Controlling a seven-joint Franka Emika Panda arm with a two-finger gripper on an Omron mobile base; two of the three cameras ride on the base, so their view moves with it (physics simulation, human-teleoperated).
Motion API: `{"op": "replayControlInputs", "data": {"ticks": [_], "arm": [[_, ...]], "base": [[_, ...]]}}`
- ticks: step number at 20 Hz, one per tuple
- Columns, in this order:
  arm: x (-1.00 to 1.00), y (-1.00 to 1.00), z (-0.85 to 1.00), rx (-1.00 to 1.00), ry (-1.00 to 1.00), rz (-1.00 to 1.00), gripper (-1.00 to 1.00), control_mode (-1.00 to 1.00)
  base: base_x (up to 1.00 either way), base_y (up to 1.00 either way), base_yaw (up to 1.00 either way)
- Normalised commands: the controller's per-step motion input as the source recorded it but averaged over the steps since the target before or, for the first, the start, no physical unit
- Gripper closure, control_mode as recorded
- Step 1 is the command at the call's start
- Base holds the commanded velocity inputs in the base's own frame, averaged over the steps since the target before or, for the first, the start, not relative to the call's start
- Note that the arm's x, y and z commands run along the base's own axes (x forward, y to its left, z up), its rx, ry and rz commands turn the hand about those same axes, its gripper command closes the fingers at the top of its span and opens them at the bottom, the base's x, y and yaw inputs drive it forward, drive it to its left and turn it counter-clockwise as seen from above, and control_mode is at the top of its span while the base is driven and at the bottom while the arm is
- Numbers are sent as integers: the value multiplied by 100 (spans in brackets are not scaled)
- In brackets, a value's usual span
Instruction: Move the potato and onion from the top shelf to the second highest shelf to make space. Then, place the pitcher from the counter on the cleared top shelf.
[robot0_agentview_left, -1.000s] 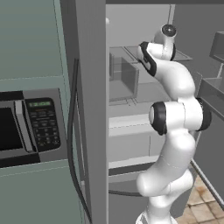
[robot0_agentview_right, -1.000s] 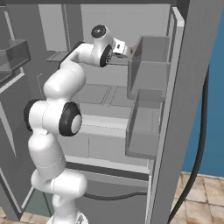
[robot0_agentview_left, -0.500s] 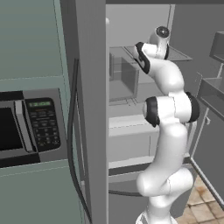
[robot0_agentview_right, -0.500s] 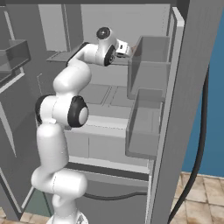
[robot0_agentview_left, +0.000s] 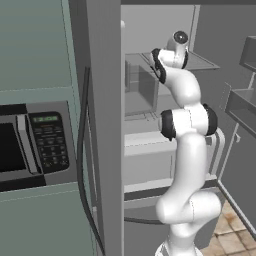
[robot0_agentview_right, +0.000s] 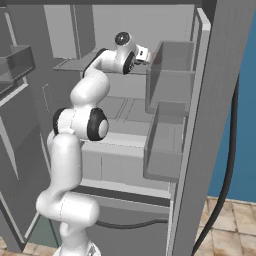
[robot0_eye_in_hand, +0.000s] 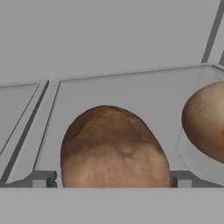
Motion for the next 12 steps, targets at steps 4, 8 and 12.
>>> {"op": "replayControlInputs", "data": {"ticks": [4, 8, 12], "arm": [[33, -4, -19, 0, 4, 0, 100, -100], [2, -12, -46, 0, 0, 0, 100, -100], [-6, -10, -85, 0, -7, 0, 100, -100]], "base": [[0, 0, 0], [0, 0, 0], [0, 0, 0]]}}
